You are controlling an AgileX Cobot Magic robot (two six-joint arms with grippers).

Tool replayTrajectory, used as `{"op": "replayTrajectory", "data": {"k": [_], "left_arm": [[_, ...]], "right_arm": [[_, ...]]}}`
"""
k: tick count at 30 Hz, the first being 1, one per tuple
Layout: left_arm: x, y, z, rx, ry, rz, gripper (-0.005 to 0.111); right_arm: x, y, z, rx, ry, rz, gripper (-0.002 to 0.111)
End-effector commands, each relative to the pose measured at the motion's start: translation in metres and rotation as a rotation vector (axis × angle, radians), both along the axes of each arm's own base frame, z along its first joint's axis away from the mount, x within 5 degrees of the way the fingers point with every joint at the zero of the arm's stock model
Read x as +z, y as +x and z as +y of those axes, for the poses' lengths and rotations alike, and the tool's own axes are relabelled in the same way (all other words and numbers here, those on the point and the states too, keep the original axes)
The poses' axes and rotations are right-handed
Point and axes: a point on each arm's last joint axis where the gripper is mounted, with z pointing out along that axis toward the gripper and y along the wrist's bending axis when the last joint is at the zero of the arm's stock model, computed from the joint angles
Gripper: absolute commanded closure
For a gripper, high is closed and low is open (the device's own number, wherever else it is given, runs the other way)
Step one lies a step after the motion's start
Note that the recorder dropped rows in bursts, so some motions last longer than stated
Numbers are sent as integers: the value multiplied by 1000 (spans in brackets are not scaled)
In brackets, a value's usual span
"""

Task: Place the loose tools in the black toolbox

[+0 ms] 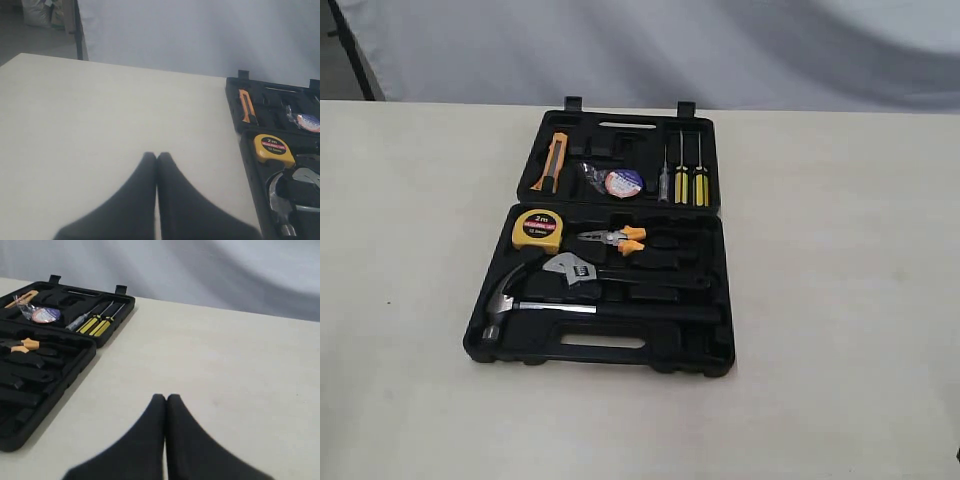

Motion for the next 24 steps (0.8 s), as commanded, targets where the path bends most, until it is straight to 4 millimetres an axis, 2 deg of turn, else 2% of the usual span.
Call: {"op": "replayTrajectory", "data": {"k": [1, 7, 15, 24], "left_arm": [[-1, -2, 0, 1, -27, -5, 105], [-1, -2, 0, 1, -27, -5, 105], [-1, -2, 0, 1, -27, -5, 105], [-1, -2, 0, 1, -27, -5, 105]], "right_arm": [[-1, 0, 0, 0, -13, 4, 108], [-1, 0, -1, -8, -13, 4, 108], [-1, -1, -7, -134, 8, 6, 108], [-1, -1, -7, -143, 7, 4, 108]]}}
